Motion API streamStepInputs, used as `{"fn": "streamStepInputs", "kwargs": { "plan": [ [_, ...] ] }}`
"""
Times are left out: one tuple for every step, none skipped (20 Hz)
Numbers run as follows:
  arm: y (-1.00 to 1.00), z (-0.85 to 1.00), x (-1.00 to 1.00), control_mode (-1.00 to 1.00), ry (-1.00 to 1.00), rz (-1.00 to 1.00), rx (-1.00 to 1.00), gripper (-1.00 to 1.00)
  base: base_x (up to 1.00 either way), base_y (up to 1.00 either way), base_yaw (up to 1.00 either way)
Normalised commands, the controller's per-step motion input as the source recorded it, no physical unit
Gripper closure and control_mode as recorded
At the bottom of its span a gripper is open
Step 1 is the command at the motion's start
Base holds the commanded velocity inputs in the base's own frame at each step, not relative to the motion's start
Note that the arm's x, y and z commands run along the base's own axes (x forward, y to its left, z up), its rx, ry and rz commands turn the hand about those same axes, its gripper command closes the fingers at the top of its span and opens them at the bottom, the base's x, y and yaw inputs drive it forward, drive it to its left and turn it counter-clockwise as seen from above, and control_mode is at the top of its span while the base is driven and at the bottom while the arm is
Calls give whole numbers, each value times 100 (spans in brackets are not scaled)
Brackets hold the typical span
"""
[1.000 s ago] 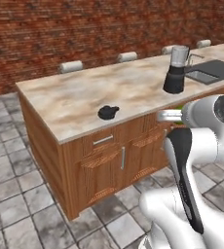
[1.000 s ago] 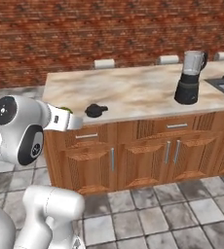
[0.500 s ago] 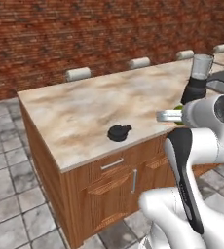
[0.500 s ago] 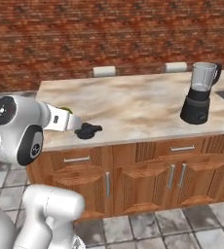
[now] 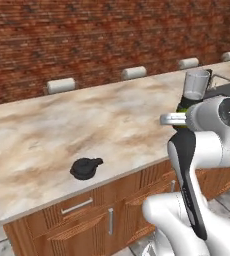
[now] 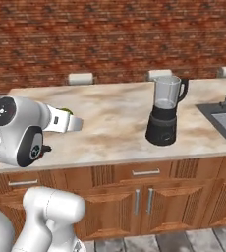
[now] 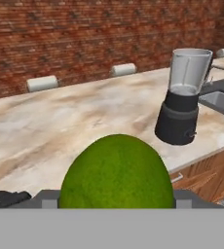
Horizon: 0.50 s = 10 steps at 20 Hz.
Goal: Grab the onion and lime from the fridge, place them in the blender, close the lid, and turn on the blender to create a marinade.
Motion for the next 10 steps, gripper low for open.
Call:
{"fn": "streamStepInputs", "kwargs": {
  "plan": [
    [0, 0, 0, 100, 0, 0, 0, 100, 54, -100, 12],
    [0, 0, 0, 100, 0, 0, 0, 100, 43, -96, 10],
    [0, 0, 0, 100, 0, 0, 0, 100, 35, -84, 11],
    [0, 0, 0, 100, 0, 0, 0, 100, 31, -80, 15],
    [0, 0, 0, 100, 0, 0, 0, 100, 21, -86, 17],
    [0, 0, 0, 100, 0, 0, 0, 100, 19, -88, 18],
    [0, 0, 0, 100, 0, 0, 0, 100, 15, -85, 18],
    [0, 0, 0, 100, 0, 0, 0, 100, 19, -75, 18],
    [0, 0, 0, 100, 0, 0, 0, 100, 26, -59, 21],
    [0, 0, 0, 100, 0, 0, 0, 100, 34, -52, 26]
  ]
}}
